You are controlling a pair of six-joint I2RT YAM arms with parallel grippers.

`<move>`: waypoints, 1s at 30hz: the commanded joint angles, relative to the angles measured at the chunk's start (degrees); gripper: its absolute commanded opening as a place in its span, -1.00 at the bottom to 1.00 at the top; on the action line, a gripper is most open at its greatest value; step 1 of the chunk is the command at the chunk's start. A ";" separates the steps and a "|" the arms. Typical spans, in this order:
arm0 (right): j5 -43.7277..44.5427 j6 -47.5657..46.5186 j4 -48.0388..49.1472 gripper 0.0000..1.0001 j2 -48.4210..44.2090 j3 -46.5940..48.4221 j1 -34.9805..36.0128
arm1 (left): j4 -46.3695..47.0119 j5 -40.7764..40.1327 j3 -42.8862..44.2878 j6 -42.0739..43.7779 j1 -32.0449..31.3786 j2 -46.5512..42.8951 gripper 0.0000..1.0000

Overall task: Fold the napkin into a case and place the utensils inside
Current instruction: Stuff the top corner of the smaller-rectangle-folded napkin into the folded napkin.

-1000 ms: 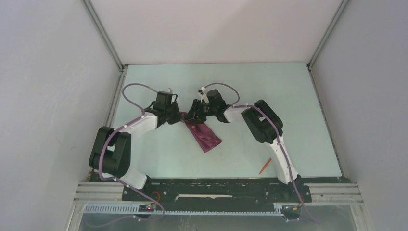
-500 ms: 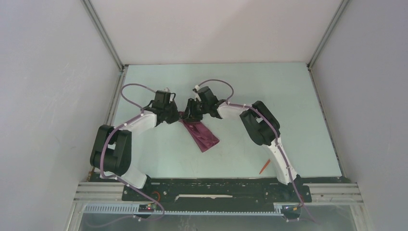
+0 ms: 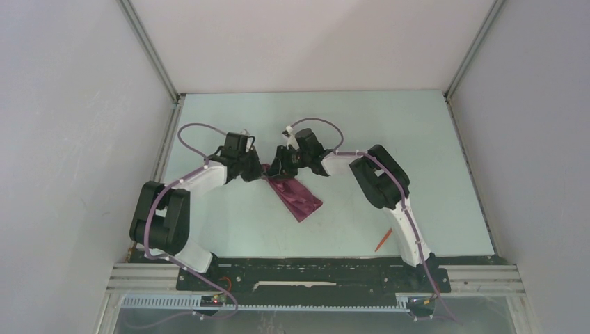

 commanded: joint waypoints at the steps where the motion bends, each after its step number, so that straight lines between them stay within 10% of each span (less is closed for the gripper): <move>1: -7.23 -1.05 0.23 -0.19 -2.13 -2.14 0.67 | -1.24 3.40 -1.51 0.67 -1.10 1.55 -1.00; 6: -4.45 -3.06 -2.31 0.05 -3.70 -3.35 0.64 | -0.74 4.11 -1.70 0.59 -1.09 2.13 -1.00; 11: 0.31 -6.18 -10.75 -0.28 -4.39 0.29 1.56 | -0.11 4.48 -2.36 0.41 -1.09 2.43 -1.00; 17: 5.81 -9.69 -18.37 -0.09 -7.03 1.72 2.84 | 0.05 3.46 -3.17 0.66 -1.07 2.82 -1.00; 23: 6.94 -10.59 -20.49 -0.49 -7.53 2.61 2.97 | -0.09 2.15 -3.69 1.06 -1.04 2.86 -1.00; 30: 1.85 -8.59 -16.41 -0.23 -8.64 1.35 2.11 | 0.88 3.60 -3.38 0.80 -1.22 2.02 -1.00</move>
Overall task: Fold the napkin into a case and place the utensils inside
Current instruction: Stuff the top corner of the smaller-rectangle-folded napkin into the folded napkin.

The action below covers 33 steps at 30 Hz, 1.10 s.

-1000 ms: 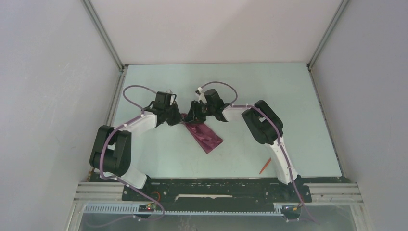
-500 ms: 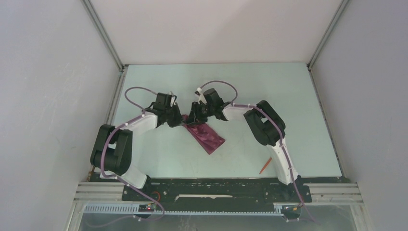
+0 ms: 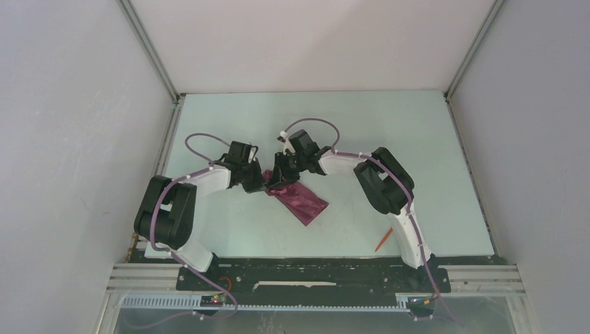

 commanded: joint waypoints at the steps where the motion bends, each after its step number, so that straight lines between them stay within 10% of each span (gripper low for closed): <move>1: -5.16 1.70 2.56 -0.17 -3.88 -0.18 -1.08 | 1.06 0.79 0.55 0.70 -0.50 -1.16 -1.00; 9: -12.57 11.50 15.88 -0.06 -1.02 -2.24 -4.77 | 1.04 0.47 0.37 0.61 -0.50 -2.36 -1.00; 25: -6.05 12.85 13.47 -0.78 6.13 0.49 0.45 | 0.53 0.58 1.79 0.41 -0.63 -3.17 -1.00; 33: -3.44 9.93 10.78 -0.47 1.24 -1.33 0.32 | 0.59 -0.75 1.24 -0.60 -0.51 -2.85 -1.00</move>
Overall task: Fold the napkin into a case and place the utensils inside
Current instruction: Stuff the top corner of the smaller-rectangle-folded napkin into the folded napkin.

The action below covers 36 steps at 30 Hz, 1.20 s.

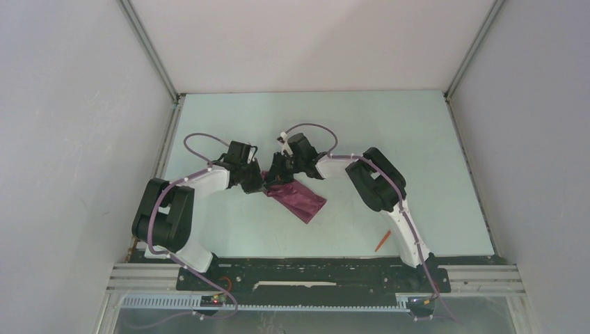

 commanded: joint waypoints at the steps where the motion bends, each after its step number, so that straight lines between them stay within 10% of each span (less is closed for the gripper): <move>1: -2.41 -2.77 -4.39 -0.38 -4.86 -0.82 -1.09 | 2.00 -0.76 1.14 -0.23 -0.26 -1.80 -1.00; 9: -8.48 -16.47 -14.28 -0.11 -12.45 0.17 -2.56 | 2.15 -0.57 -0.12 0.17 -0.23 -1.31 -1.00; 17: 15.73 -35.43 -32.69 -0.38 -11.24 9.89 2.35 | 2.26 -1.06 -0.53 0.26 -0.25 -1.99 -1.00; 36: 38.00 -31.22 -40.38 -0.13 -1.90 20.65 9.66 | 4.63 -0.89 -2.46 -0.54 -0.23 -1.76 -1.00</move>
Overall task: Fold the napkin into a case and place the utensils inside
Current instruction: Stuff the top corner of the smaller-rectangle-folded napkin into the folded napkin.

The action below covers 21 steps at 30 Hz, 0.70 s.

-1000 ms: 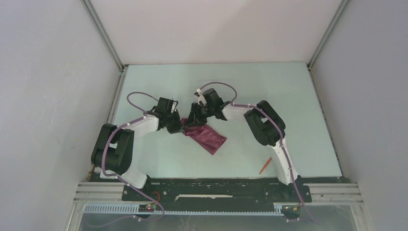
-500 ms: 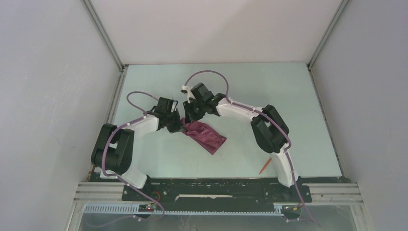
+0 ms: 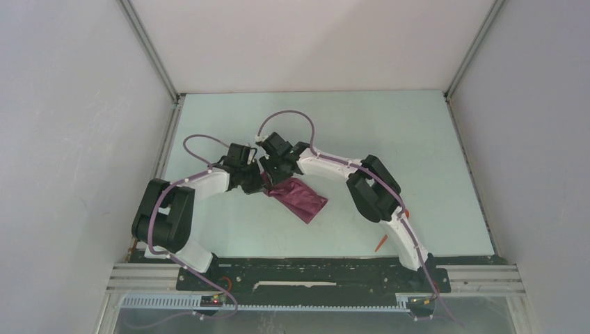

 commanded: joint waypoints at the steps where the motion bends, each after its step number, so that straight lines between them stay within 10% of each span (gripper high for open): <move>1: 4.40 1.49 -1.46 -0.15 2.09 3.37 1.27 | 1.56 -0.31 -0.54 -0.49 -0.25 -1.57 -1.00; 14: 7.07 2.85 -0.53 0.00 4.27 3.50 3.94 | 1.75 -0.30 -0.65 -0.58 -0.23 -1.58 -1.00; 21: 8.63 2.45 -0.33 -0.74 5.16 5.14 4.41 | 1.75 -0.30 -0.82 -0.60 -0.23 -1.87 -1.00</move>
